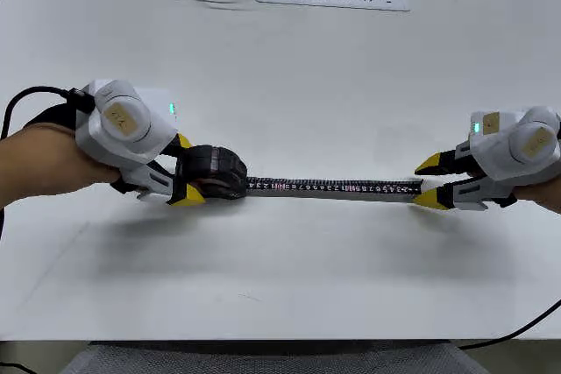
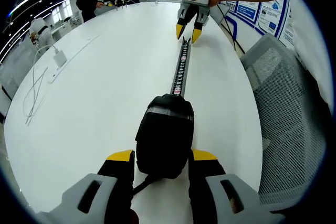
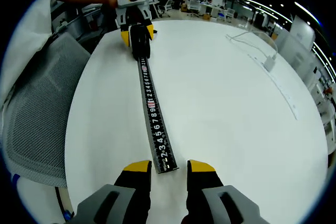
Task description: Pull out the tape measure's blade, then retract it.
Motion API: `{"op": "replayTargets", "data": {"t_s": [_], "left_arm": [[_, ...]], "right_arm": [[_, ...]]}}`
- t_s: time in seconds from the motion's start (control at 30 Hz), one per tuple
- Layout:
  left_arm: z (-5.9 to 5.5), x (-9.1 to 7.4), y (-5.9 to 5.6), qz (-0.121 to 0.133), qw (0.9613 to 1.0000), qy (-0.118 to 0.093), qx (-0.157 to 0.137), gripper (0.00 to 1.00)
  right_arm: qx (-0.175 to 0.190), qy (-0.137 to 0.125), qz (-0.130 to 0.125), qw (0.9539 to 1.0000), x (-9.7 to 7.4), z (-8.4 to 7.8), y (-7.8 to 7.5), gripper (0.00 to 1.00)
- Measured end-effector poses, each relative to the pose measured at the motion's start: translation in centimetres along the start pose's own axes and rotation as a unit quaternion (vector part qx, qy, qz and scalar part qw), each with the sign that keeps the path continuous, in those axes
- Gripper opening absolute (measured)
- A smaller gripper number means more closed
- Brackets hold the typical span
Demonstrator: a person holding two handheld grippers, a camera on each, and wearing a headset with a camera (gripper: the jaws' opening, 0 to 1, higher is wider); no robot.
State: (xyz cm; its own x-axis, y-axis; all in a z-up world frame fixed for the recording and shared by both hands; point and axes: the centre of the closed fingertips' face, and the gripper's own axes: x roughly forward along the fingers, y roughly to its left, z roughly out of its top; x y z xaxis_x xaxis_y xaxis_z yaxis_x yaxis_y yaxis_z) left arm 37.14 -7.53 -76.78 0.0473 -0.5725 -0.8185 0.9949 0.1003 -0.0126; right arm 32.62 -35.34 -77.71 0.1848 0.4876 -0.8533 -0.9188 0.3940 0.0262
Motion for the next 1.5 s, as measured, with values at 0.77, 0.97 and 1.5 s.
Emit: {"op": "replayTargets", "data": {"t_s": [0.77, 0.97, 1.5], "left_arm": [[0.6, -4.6, 0.1, 0.067, 0.9899, -0.081, -0.096, 0.48], [0.6, -5.6, -0.4, 0.083, 0.9846, -0.106, -0.111, 0.50], [-0.9, -7.9, -2.6, 0.122, 0.9734, -0.136, -0.139, 0.62]], "right_arm": [[0.049, -0.069, -0.056, 0.9948, -1.6, 2.7, 1.1, 0.37], [0.068, -0.083, -0.070, 0.9918, -2.2, 3.0, 1.7, 0.43], [0.095, -0.106, -0.120, 0.9825, -4.1, 2.7, 3.5, 0.58]]}}
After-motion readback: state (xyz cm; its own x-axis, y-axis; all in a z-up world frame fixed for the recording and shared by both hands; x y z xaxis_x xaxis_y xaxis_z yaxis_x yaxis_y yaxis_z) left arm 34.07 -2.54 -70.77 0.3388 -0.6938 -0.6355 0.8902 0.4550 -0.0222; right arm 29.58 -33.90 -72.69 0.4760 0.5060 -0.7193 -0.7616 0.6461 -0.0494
